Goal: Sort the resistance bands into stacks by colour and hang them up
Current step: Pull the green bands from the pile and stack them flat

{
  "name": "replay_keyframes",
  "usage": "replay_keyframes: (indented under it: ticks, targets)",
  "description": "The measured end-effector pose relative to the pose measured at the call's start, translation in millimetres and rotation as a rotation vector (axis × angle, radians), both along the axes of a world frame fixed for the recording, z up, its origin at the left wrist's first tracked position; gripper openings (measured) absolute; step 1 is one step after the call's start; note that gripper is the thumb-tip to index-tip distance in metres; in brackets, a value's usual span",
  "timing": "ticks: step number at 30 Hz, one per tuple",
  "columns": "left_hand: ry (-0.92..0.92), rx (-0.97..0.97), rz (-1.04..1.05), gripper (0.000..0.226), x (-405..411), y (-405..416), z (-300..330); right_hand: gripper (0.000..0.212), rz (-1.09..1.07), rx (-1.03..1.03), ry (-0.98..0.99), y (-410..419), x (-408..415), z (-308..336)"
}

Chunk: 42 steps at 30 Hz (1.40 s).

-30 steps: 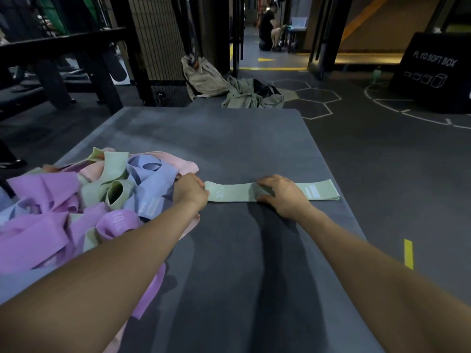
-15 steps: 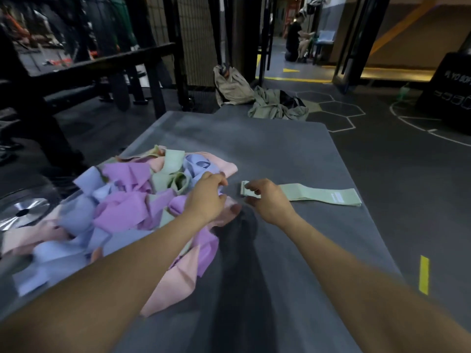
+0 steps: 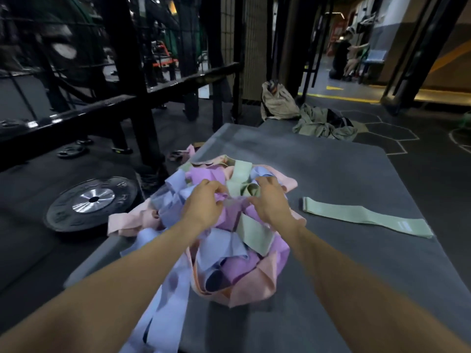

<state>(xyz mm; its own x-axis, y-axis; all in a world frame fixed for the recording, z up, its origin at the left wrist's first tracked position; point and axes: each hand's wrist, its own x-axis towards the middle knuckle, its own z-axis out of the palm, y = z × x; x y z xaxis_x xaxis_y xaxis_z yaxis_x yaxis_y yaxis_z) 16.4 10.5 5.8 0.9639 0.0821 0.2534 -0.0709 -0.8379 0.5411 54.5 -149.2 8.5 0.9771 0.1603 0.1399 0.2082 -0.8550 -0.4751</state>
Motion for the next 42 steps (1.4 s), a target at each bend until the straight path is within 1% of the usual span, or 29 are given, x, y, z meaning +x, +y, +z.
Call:
replay_keyframes:
  ticks: [2,4,6,7,8,9,10,12,14,16,18,21,23,25,26,27,28,29,31,33,35,37,40,42]
  targets:
    - [0.006,-0.01,0.004,0.024,6.2,2.5,2.4,0.047,-0.062,-0.049,0.016,5.8,11.6,-5.1]
    - [0.015,-0.019,0.01,0.024,13.3,3.0,0.9,0.041,-0.078,-0.079,0.047,8.3,19.6,-8.0]
    - [0.027,-0.029,0.004,0.023,18.9,2.8,-3.2,0.022,-0.046,-0.147,0.063,8.2,23.0,-9.2]
    - [0.039,-0.038,0.002,0.022,20.7,2.5,-5.5,0.017,-0.026,-0.179,0.081,7.7,22.5,-7.6]
    - [0.05,-0.045,0.001,0.022,21.8,2.0,-7.5,0.022,-0.018,-0.183,0.081,6.7,22.1,-5.8]
    - [0.059,-0.05,0.0,0.022,22.4,1.0,-8.3,0.026,-0.021,-0.141,0.096,6.0,23.5,-3.3]
    - [0.07,-0.055,-0.001,0.022,22.8,0.2,-8.3,0.025,-0.027,-0.051,0.099,5.1,25.8,-0.2]
    - [0.073,-0.096,-0.009,0.022,24.7,-1.3,-4.4,0.025,-0.021,0.156,0.033,4.8,28.0,12.5]
    - [0.043,-0.159,-0.026,0.024,26.3,-3.1,4.8,0.02,0.019,0.298,-0.015,3.9,25.3,33.6]
    - [0.009,-0.206,-0.045,0.035,24.5,-6.7,20.5,0.017,0.066,0.353,-0.053,2.5,19.2,58.6]
    - [-0.017,-0.247,-0.07,0.044,21.5,-11.4,37.6,0.02,0.087,0.408,-0.094,0.1,11.3,83.5]
    - [-0.062,-0.28,-0.09,0.044,14.3,-19.7,61.7,0.028,0.12,0.586,-0.124,-5.4,-2.6,114.3]
    - [-0.077,-0.312,-0.119,0.044,8.1,-25.7,74.5,0.033,0.143,0.663,-0.15,-10.7,-14.3,132.0]
    - [-0.062,-0.299,-0.171,0.037,-1.1,-33.5,87.0,0.032,0.162,0.679,-0.185,-17.7,-25.9,146.1]
    - [-0.064,-0.314,-0.2,0.027,-5.6,-37.4,91.6,0.031,0.167,0.679,-0.201,-21.3,-31.0,150.8]
    - [-0.049,-0.352,-0.225,0.014,-10.9,-41.6,96.4,0.03,0.16,0.685,-0.205,-25.3,-36.0,154.4]
    - [-0.04,-0.404,-0.242,0.013,-16.6,-45.1,100.7,0.029,0.145,0.696,-0.212,-30.1,-40.2,157.0]
    - [-0.043,-0.449,-0.246,0.018,-21.2,-46.8,103.2,0.031,0.121,0.719,-0.224,-34.8,-44.4,159.1]
    - [-0.049,-0.496,-0.274,0.017,-27.4,-47.4,109.2,0.031,0.05,0.759,-0.265,-46.5,-49.1,161.8]
    - [-0.024,-0.516,-0.327,0.012,-33.8,-46.5,117.7,0.021,-0.025,0.737,-0.294,-58.6,-53.4,162.9]
    - [-0.018,-0.47,-0.339,0.014,-38.1,-46.1,124.3,0.015,-0.081,0.69,-0.32,-70.5,-57.0,161.8]
    - [-0.083,-0.422,-0.285,0.018,-40.0,-44.0,127.4,0.014,-0.134,0.66,-0.324,-82.6,-61.5,159.0]
    - [-0.169,-0.363,-0.174,0.018,-45.7,-38.0,129.9,0.011,-0.178,0.645,-0.226,-100.3,-67.5,152.2]
    - [-0.188,-0.342,-0.154,0.018,-49.3,-37.2,128.9,0.017,-0.155,0.594,-0.148,-106.0,-76.2,145.3]
